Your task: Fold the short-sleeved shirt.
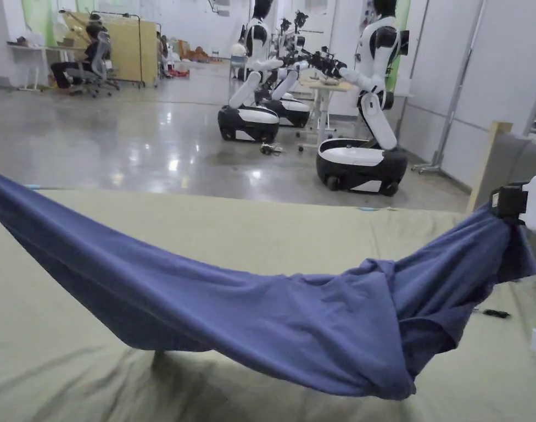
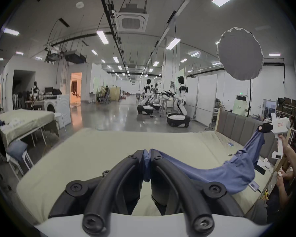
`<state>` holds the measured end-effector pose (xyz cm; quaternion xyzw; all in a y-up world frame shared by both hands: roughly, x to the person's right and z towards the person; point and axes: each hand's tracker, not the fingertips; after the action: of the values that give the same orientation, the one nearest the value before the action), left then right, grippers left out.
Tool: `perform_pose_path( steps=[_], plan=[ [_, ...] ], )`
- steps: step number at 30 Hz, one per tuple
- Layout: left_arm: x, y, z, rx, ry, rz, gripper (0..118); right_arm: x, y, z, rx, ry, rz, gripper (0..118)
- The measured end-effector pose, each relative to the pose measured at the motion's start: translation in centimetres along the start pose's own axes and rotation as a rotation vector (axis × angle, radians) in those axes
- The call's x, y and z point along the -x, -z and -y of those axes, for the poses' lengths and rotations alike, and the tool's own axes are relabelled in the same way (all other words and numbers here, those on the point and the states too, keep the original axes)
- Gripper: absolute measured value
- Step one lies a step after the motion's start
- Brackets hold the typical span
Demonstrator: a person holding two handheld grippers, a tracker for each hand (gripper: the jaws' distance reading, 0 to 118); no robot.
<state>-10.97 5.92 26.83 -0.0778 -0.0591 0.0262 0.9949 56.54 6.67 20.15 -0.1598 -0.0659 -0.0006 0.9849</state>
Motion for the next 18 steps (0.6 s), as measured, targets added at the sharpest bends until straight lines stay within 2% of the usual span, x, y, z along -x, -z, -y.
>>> perform_pose_path(
  steps=[6,18],
  plan=[
    [0.4,3.7,-4.7,-0.048,0.031,-0.053,9,-0.1,2.6,-3.9,-0.037,0.032,0.035,1],
    [0.9,14.7,-9.7,-0.025,0.023,-0.125,9,2.1,11.2,-10.7,-0.08,0.079,0.092,1]
  ],
)
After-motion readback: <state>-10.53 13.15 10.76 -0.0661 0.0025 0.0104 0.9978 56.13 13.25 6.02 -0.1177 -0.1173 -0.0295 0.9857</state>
